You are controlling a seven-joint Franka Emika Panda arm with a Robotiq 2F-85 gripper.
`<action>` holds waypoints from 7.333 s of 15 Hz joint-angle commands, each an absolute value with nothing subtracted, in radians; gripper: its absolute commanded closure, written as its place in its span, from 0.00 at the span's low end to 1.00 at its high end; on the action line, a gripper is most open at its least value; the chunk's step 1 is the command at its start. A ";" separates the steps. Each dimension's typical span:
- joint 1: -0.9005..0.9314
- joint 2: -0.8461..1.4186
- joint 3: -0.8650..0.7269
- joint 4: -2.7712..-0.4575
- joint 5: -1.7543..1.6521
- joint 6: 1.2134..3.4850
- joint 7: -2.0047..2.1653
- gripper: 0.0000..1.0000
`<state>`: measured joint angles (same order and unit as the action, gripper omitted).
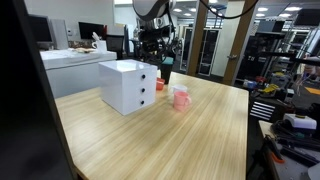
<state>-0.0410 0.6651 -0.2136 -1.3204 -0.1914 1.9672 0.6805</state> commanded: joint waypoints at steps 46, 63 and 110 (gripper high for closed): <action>-0.104 1.142 -0.211 -0.595 -0.113 1.491 0.676 0.70; -0.092 1.112 -0.226 -0.520 -0.125 1.507 0.681 0.93; -0.112 1.117 -0.209 -0.378 -0.138 1.505 0.615 0.00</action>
